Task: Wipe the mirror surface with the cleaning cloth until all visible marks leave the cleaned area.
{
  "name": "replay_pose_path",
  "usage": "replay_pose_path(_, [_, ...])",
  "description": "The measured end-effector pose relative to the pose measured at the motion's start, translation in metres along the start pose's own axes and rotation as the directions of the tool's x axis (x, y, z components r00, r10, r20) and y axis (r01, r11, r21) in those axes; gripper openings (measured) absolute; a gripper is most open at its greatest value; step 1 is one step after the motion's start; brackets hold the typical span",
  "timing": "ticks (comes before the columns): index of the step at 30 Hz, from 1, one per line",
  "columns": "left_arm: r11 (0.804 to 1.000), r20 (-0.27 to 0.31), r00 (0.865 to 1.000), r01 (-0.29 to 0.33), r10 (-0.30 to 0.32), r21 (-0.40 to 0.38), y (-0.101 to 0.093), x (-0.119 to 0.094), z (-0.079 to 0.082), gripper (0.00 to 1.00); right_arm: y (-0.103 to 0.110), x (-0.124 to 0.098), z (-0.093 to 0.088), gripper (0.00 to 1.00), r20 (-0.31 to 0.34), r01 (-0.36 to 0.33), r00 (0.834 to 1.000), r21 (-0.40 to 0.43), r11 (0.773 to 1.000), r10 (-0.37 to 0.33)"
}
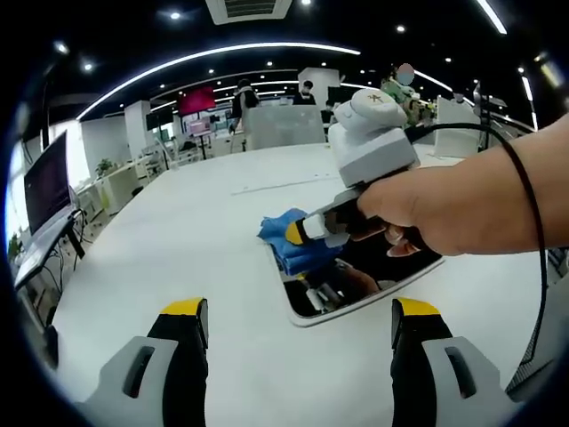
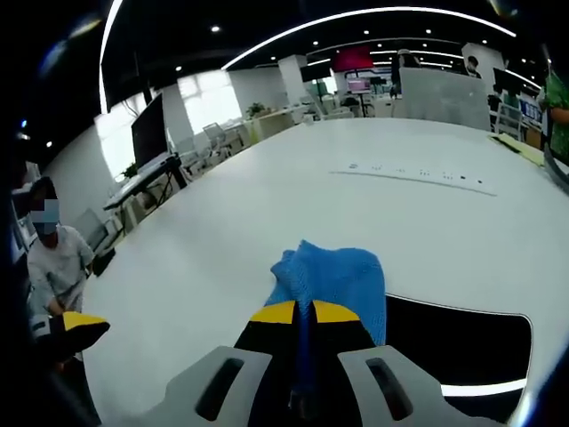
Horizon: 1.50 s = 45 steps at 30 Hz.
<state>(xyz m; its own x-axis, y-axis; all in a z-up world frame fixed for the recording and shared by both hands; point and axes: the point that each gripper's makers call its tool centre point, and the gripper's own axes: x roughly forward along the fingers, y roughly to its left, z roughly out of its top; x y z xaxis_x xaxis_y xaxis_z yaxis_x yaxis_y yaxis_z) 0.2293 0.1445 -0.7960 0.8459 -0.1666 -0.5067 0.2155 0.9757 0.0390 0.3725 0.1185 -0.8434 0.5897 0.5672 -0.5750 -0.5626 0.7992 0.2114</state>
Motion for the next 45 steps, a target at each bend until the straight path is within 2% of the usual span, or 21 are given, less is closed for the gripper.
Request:
replay_pose_path(15, [1.000,0.001,1.000,0.001,-0.001,0.001,0.001,0.003,-0.001,0.85,-0.009,-0.005,0.000,0.01,0.017,0.012,1.000,0.038,0.999,-0.013])
replay_pose_path(34, [1.000,0.002,1.000,0.004,-0.004,0.003,0.000,0.004,-0.001,0.85,-0.051,-0.023,-0.004,0.01,0.033,0.074,0.996,0.081,0.994,-0.077])
replay_pose_path(45, [1.000,0.007,1.000,0.015,-0.015,-0.008,-0.001,0.006,-0.001,0.85,-0.051,-0.024,-0.005,0.01,0.046,0.077,0.996,0.087,0.993,-0.081])
